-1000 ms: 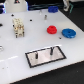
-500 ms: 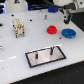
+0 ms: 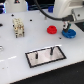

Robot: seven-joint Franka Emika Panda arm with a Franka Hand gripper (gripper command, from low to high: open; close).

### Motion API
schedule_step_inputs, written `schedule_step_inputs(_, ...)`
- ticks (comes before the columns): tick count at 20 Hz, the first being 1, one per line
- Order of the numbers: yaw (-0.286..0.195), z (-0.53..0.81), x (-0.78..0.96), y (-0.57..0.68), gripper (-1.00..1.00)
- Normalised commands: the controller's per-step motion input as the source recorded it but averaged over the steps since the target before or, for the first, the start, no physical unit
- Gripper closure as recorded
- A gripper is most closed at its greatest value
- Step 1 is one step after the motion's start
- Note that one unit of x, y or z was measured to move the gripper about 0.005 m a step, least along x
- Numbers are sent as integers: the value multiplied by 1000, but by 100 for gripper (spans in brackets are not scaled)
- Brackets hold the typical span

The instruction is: Insert the blue gear onto the right peg, followed by the red gear

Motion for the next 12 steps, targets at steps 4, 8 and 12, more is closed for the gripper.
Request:
schedule_step_inputs(4,0,-379,-128,-126,-100)
schedule_step_inputs(8,0,-308,-182,35,-100)
schedule_step_inputs(12,0,-194,-275,-13,-100)
